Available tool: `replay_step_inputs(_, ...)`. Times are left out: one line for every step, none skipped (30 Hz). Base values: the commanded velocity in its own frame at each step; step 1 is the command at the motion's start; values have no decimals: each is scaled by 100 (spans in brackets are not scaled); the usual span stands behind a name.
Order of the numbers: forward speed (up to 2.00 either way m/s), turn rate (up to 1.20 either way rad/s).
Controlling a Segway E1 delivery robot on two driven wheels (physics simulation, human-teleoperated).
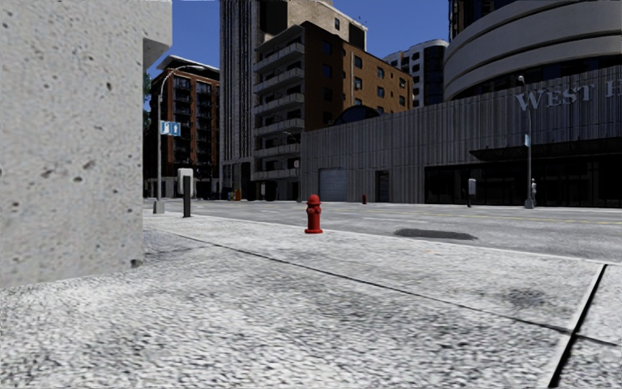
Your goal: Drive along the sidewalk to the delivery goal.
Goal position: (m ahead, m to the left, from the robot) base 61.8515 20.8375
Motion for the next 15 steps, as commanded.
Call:
replay_step_inputs(200, 0)
replay_step_inputs(200, 0)
replay_step_inputs(200, 0)
replay_step_inputs(200, 0)
replay_step_inputs(200, 0)
replay_step_inputs(200, 0)
replay_step_inputs(200, 0)
replay_step_inputs(200, 0)
replay_step_inputs(200, 0)
replay_step_inputs(200, 5)
replay_step_inputs(200, 17)
replay_step_inputs(200, 21)
replay_step_inputs(200, 21)
replay_step_inputs(200, 24)
replay_step_inputs(200, 29)
